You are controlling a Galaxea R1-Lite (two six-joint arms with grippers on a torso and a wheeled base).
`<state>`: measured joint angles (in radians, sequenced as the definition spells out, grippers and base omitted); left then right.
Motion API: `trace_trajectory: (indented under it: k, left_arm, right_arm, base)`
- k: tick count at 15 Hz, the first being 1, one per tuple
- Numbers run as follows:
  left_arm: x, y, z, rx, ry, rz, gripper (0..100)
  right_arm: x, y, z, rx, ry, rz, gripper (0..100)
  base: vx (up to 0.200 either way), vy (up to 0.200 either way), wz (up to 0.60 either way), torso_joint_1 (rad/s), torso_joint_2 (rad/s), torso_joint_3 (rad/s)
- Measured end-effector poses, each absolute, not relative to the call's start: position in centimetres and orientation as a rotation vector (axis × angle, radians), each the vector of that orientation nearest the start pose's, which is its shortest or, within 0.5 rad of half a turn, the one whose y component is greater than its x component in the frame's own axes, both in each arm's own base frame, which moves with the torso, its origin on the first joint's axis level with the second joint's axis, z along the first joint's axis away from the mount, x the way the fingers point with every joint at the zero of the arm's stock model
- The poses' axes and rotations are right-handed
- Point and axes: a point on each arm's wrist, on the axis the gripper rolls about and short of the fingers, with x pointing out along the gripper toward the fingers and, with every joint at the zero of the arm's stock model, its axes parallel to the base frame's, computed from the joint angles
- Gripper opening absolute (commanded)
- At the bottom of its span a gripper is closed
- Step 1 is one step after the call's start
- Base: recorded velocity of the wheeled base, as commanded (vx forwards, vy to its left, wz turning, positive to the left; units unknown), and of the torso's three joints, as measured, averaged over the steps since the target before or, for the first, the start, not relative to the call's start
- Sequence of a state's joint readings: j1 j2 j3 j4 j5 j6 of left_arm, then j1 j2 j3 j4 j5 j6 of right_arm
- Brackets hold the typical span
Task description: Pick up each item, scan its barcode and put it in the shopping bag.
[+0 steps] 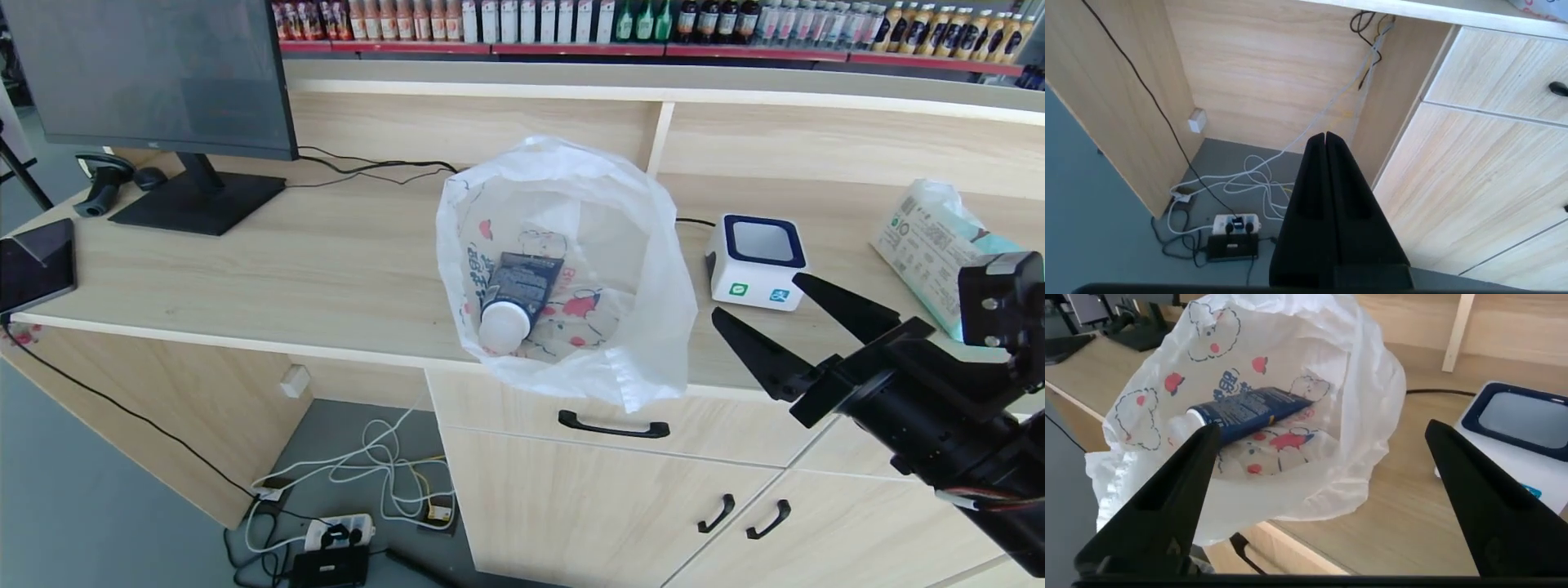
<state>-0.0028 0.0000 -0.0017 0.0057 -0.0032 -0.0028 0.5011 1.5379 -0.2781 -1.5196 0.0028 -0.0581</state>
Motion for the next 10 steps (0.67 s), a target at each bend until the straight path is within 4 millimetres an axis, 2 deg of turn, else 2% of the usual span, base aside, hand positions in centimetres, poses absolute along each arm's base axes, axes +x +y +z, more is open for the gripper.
trace_trajectory:
  k: [3,10]
  left_arm:
    - [-2.3,0.0,7.5,0.002,0.005,-0.006,0]
    - [-2.3,0.0,7.5,0.002,0.004,-0.006,0]
  right_arm:
    - [19.3,9.7,19.0,0.016,-0.302,0.433,100]
    - [19.5,9.1,19.1,0.017,-0.307,0.402,100]
  base:
    - [0.0,-0.2,0.0,0.002,0.0,0.001]
    - [0.0,-0.2,0.0,0.004,0.0,0.002]
